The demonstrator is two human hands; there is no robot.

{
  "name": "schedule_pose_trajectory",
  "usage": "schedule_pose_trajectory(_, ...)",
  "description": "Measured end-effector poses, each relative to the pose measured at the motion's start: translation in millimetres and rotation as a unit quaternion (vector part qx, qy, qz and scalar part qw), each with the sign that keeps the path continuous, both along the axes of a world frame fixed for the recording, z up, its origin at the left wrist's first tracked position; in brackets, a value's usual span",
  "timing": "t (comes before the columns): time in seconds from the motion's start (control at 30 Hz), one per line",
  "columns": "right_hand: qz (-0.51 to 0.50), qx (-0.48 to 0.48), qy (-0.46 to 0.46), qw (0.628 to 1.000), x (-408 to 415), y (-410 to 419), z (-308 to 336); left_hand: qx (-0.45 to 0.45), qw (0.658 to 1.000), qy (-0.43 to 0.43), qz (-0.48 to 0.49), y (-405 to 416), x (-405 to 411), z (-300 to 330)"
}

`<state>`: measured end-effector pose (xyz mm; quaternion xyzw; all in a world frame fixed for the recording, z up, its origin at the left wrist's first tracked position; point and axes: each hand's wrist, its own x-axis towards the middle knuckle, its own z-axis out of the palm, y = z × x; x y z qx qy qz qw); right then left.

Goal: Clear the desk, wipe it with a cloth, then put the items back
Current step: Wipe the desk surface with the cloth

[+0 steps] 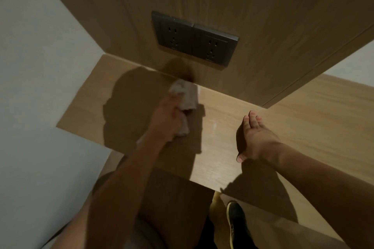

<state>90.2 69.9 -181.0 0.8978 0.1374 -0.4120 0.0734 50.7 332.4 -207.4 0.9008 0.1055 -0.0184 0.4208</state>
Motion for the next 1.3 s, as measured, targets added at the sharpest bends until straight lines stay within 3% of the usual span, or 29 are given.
schedule_pose_trajectory(0.07,0.013,-0.013,-0.002,1.000,1,5,0,0.074,0.995,0.014,0.063,57,-16,2)
schedule_pose_trajectory(0.17,0.019,-0.021,-0.003,1.000,2,6,-1,0.179,0.983,0.029,0.037,80,-52,-11)
schedule_pose_trajectory(0.27,0.017,-0.022,-0.001,1.000,0,5,-1,0.181,0.979,0.010,0.094,38,-70,-31)
schedule_pose_trajectory(0.37,0.016,-0.025,0.001,1.000,2,6,-2,0.183,0.980,-0.011,0.076,-49,-95,-42)
schedule_pose_trajectory(0.47,0.016,-0.007,0.000,1.000,2,3,-4,0.084,0.993,0.046,0.069,-146,-111,-41)
schedule_pose_trajectory(0.53,0.006,0.026,-0.005,1.000,-2,-6,-8,-0.050,0.995,0.076,0.041,-165,-108,-31)
schedule_pose_trajectory(0.57,-0.004,0.049,-0.014,0.999,-4,-12,-10,-0.099,0.994,0.041,0.032,-153,-105,-28)
schedule_pose_trajectory(0.6,-0.016,0.074,-0.023,0.997,-6,-19,-12,-0.094,0.994,-0.007,0.063,-130,-101,-23)
schedule_pose_trajectory(0.7,-0.025,0.153,-0.061,0.986,-17,-43,-15,0.025,0.986,-0.059,0.153,-38,-76,-13)
schedule_pose_trajectory(0.77,-0.022,0.204,-0.118,0.971,-26,-59,-21,0.105,0.981,-0.034,0.159,15,-55,-19)
schedule_pose_trajectory(0.87,-0.088,0.226,-0.226,0.944,-40,-88,-31,0.210,0.972,0.002,0.102,18,-35,-35)
schedule_pose_trajectory(0.93,-0.140,0.200,-0.258,0.935,-44,-106,-40,0.203,0.977,0.010,0.065,-29,-38,-40)
schedule_pose_trajectory(1.03,-0.161,0.169,-0.269,0.934,-47,-117,-54,0.231,0.970,-0.021,-0.077,-127,-56,-41)
schedule_pose_trajectory(1.13,-0.165,0.181,-0.305,0.921,-54,-116,-67,0.141,0.978,-0.045,-0.149,-179,-66,-37)
schedule_pose_trajectory(1.23,-0.167,0.186,-0.325,0.912,-54,-119,-75,0.024,0.996,-0.089,-0.005,-132,-49,-35)
schedule_pose_trajectory(1.3,-0.164,0.192,-0.333,0.909,-53,-121,-78,0.047,0.984,-0.060,0.159,-73,-21,-34)
